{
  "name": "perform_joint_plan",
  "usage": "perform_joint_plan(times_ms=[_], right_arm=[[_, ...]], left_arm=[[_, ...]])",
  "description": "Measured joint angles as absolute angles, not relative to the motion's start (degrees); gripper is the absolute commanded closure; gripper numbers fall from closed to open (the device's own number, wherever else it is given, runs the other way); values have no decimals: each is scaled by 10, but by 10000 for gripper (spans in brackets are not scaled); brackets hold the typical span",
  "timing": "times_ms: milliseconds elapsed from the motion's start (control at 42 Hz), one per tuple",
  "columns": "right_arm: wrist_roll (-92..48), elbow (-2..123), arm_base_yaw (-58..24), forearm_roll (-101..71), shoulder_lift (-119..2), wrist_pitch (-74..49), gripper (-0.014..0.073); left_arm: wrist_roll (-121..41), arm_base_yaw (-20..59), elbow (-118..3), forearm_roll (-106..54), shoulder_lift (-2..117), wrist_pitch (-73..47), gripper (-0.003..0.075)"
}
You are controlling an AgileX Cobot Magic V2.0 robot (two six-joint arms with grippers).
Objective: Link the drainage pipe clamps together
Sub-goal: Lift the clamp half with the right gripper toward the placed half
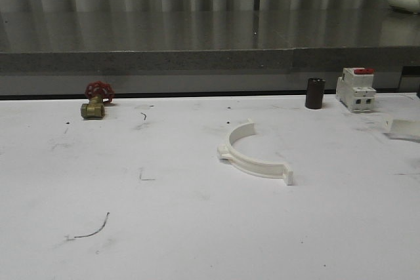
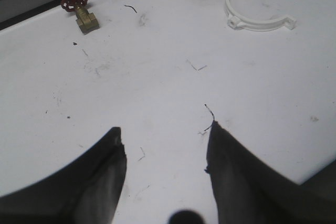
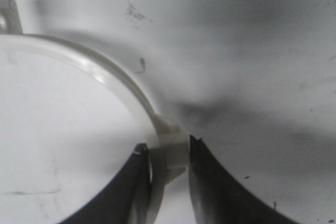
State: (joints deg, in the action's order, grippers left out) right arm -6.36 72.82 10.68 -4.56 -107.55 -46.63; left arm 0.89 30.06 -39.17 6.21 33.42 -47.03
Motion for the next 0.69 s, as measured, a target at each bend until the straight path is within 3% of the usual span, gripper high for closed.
perform_joint_plan(times_ms=[238,690], right_arm=[[-60,786,71,-59,-1015,-540,536],[65,913,-130,-10,-1019,-607,536]], left_arm=[[9,301,-392,62,334,-470,374],[9,301,-392,62,334,-470,374]])
